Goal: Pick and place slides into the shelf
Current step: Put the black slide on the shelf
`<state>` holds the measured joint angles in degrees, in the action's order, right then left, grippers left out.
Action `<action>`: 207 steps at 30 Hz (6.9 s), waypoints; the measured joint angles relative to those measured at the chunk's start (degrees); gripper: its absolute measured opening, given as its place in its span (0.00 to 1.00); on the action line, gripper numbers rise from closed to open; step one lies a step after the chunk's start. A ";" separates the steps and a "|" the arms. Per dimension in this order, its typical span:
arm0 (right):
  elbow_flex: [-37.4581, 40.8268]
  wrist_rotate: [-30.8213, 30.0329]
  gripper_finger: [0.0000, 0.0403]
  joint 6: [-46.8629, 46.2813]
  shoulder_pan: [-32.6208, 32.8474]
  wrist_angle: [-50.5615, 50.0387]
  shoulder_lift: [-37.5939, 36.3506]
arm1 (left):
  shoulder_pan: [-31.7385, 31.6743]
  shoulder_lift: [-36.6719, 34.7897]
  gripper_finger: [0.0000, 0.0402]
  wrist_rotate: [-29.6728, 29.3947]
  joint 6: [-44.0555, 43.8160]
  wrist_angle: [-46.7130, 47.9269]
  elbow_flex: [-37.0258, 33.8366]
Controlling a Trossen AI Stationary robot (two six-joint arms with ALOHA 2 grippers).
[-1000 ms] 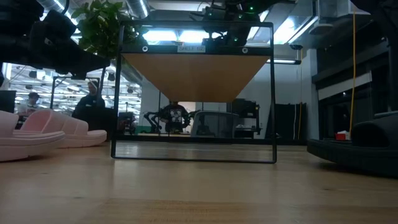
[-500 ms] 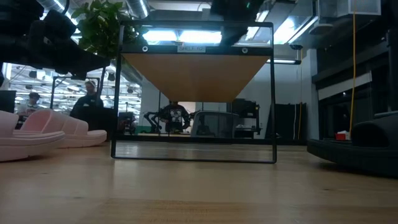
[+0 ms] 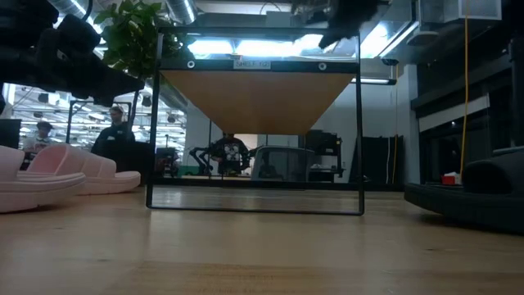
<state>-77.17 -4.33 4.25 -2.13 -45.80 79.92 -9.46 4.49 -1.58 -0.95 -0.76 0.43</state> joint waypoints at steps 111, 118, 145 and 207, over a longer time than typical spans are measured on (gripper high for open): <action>29.21 -27.23 0.35 -122.68 58.38 8.65 6.23 | -0.01 0.00 0.00 0.82 -1.46 0.16 0.01; 29.21 -27.13 0.35 -125.11 58.38 8.66 6.23 | -0.01 0.00 0.00 0.82 -1.46 0.18 0.01; 29.21 -27.49 0.16 -122.29 56.24 11.24 9.37 | 0.01 0.00 0.00 0.81 -1.36 0.18 0.01; 21.85 -42.41 0.02 -60.00 53.61 48.56 3.60 | 0.00 -0.02 0.00 1.07 -2.10 0.19 0.01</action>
<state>-55.33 -46.75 -55.75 51.48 2.76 83.52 -9.46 4.47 -0.51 -3.05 -0.57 0.45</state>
